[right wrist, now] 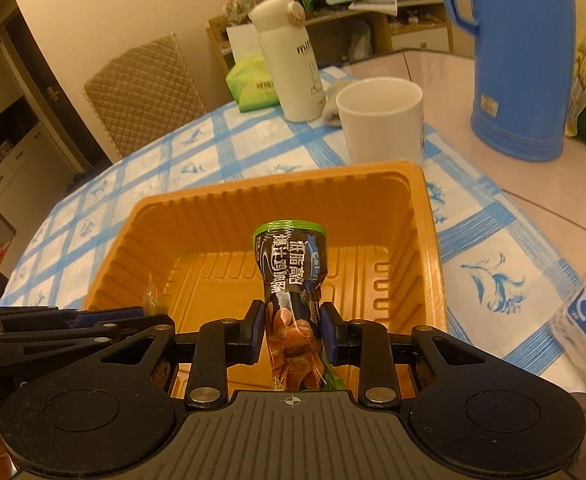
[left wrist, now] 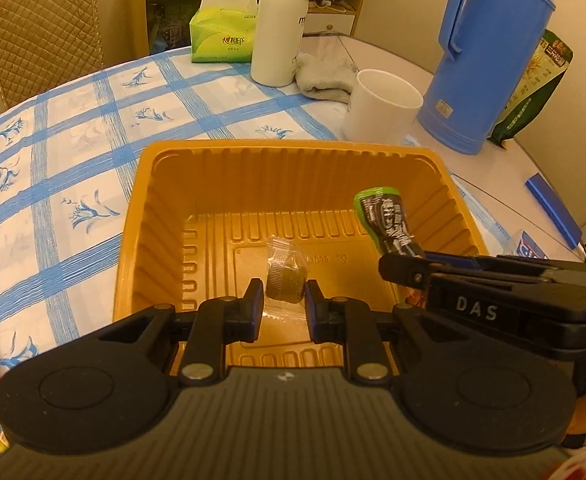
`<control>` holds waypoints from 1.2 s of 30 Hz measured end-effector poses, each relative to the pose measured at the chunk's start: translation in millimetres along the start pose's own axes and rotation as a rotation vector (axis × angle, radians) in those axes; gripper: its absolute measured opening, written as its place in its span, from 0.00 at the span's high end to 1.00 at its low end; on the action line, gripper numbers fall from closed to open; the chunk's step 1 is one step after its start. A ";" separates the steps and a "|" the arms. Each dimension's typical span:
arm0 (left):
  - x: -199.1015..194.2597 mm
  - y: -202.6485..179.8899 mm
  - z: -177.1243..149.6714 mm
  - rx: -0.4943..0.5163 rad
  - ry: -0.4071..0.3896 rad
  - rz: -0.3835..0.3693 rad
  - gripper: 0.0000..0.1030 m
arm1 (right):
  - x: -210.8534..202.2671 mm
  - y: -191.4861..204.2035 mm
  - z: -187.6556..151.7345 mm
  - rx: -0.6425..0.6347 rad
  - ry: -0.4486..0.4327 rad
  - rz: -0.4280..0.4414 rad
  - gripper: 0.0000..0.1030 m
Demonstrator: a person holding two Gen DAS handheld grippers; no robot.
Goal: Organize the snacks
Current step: 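Open both grippers to drop the sausage pack and clear sweet into the tray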
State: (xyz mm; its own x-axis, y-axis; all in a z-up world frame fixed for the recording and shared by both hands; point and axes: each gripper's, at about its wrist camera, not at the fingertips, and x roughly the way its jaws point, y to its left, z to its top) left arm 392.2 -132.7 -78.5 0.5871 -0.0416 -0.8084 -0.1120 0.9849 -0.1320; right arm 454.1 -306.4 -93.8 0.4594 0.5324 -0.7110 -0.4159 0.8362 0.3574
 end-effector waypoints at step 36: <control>-23.4 4.0 -2.8 -0.059 -0.047 0.062 0.46 | -37.5 -4.9 7.3 0.061 -0.064 0.070 0.26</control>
State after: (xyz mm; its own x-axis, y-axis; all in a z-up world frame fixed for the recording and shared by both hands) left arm 375.8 -128.2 -61.7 0.6142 0.0279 -0.7886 -0.1953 0.9737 -0.1177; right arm 444.6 -329.5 -64.5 0.4806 0.5956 -0.6437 -0.4014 0.8020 0.4423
